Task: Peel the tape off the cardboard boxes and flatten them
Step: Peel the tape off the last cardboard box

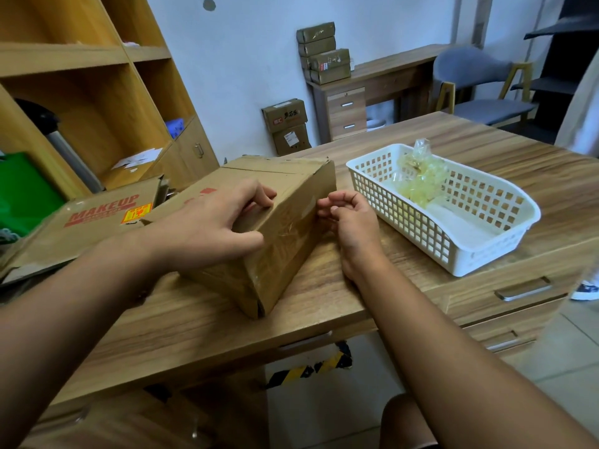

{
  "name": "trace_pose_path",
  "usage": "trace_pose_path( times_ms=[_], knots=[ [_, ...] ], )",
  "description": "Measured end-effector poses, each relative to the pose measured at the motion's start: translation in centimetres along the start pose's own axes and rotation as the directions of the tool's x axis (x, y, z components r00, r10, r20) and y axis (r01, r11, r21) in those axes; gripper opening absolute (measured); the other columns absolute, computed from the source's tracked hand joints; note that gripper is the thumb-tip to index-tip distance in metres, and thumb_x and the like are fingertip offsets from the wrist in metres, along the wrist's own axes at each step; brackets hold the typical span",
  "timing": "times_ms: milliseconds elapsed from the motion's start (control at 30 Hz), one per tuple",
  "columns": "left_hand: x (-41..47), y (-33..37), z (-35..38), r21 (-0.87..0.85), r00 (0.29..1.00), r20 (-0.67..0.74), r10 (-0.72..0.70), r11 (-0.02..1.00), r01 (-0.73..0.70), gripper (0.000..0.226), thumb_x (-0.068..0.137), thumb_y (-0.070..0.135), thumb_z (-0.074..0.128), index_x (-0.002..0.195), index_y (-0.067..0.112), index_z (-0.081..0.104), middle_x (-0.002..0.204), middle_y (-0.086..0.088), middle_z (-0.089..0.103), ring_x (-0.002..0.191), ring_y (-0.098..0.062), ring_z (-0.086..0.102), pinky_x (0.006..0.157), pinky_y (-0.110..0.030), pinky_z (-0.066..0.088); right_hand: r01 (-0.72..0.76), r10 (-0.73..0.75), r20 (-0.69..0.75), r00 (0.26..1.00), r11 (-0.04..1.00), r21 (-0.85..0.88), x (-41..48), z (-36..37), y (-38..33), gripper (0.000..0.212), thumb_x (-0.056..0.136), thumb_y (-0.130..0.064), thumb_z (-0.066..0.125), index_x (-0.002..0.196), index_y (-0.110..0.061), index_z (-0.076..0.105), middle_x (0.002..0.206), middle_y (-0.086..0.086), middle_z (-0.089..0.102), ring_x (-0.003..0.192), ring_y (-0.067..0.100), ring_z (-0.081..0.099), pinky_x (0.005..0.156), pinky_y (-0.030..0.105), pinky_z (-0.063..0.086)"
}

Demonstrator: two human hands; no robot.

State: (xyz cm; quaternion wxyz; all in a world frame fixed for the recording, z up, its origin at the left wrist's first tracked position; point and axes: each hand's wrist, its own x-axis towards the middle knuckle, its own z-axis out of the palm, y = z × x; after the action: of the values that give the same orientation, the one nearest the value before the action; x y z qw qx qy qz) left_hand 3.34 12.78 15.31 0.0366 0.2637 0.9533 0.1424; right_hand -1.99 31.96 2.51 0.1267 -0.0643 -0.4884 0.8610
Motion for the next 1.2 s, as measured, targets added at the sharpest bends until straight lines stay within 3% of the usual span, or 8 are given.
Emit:
trace_pose_path(
  times_ms=[100,300,400,467,633,767,933,1200],
  knots=[
    [-0.2,-0.2,0.1,-0.090,1.000,0.006,-0.019,0.996,0.019,0.043,0.074,0.040,0.054,0.117,0.040,0.048,0.143,0.025,0.044,0.126,0.004,0.045,0.097,-0.022,0.043,0.003,-0.003,-0.004,1.000,1.000,-0.013,-0.3,-0.2,-0.1,0.035,0.094,0.016,0.036,0.095,-0.013,0.058,0.087,0.006,0.069,0.078,0.014,0.064,0.074,0.025,0.054],
    [-0.1,-1.5,0.2,-0.186,0.996,0.019,-0.084,0.979,0.086,0.050,0.077,0.031,0.051,0.120,0.055,0.043,0.137,0.023,0.048,0.127,-0.001,0.047,0.107,-0.039,0.044,0.043,-0.041,0.030,0.999,0.997,-0.064,-1.5,-0.6,0.0,0.039,0.088,0.018,0.033,0.095,-0.011,0.057,0.087,0.007,0.071,0.077,0.014,0.067,0.076,0.026,0.056],
    [-0.1,-1.4,0.2,-0.176,0.997,0.005,-0.076,0.981,0.076,0.054,0.078,0.031,0.050,0.126,0.055,0.041,0.131,0.027,0.047,0.123,0.007,0.045,0.107,-0.037,0.043,0.091,-0.083,0.059,0.995,0.986,-0.142,-2.5,-1.1,0.2,0.041,0.085,0.019,0.032,0.097,-0.011,0.057,0.096,0.010,0.073,0.081,0.013,0.069,0.074,0.024,0.056],
    [0.0,-1.2,0.3,-0.105,0.998,-0.013,-0.062,0.993,0.060,0.058,0.080,0.036,0.049,0.134,0.054,0.038,0.131,0.026,0.044,0.121,0.009,0.043,0.105,-0.035,0.043,0.125,-0.111,0.080,0.991,0.974,-0.187,-3.0,-1.4,0.3,0.041,0.084,0.018,0.033,0.096,-0.013,0.058,0.101,0.011,0.074,0.085,0.013,0.070,0.077,0.026,0.055],
    [-0.2,-1.5,1.4,0.248,0.997,-0.064,0.043,0.968,-0.025,0.064,0.089,0.063,0.038,0.147,0.065,0.011,0.147,0.016,0.028,0.123,-0.008,0.040,0.096,-0.038,0.046,0.263,-0.223,0.145,0.964,0.885,-0.385,-3.7,-2.0,0.8,0.040,0.082,0.009,0.039,0.091,-0.022,0.064,0.096,-0.001,0.075,0.098,0.011,0.070,0.096,0.041,0.056],
    [-0.1,-1.8,1.6,0.266,0.995,-0.070,0.073,0.962,-0.052,0.065,0.090,0.065,0.035,0.148,0.064,0.006,0.158,0.024,0.022,0.136,-0.008,0.034,0.101,-0.040,0.044,0.385,-0.292,0.264,0.919,0.804,-0.453,-4.1,-1.8,0.8,0.041,0.078,-0.001,0.039,0.094,-0.025,0.067,0.099,-0.008,0.075,0.102,0.009,0.069,0.096,0.044,0.055],
    [-0.3,-1.9,1.8,0.142,0.991,-0.134,0.021,0.990,-0.001,0.065,0.089,0.057,0.041,0.149,0.061,0.016,0.153,0.026,0.033,0.133,-0.002,0.035,0.107,-0.040,0.037,0.464,-0.329,0.363,0.872,0.792,-0.397,-4.5,-1.6,0.7,0.042,0.081,0.005,0.039,0.104,-0.014,0.068,0.106,-0.005,0.075,0.108,0.009,0.069,0.099,0.044,0.054],
    [-0.1,-2.0,1.8,0.079,0.989,-0.150,0.001,0.997,0.011,0.063,0.086,0.043,0.043,0.145,0.058,0.030,0.138,0.041,0.033,0.121,0.009,0.033,0.097,-0.032,0.035,0.535,-0.358,0.436,0.826,0.742,-0.404,-5.1,-1.5,0.5,0.043,0.089,0.014,0.040,0.113,-0.009,0.067,0.116,-0.004,0.073,0.114,0.003,0.066,0.102,0.036,0.054]
  ],
)
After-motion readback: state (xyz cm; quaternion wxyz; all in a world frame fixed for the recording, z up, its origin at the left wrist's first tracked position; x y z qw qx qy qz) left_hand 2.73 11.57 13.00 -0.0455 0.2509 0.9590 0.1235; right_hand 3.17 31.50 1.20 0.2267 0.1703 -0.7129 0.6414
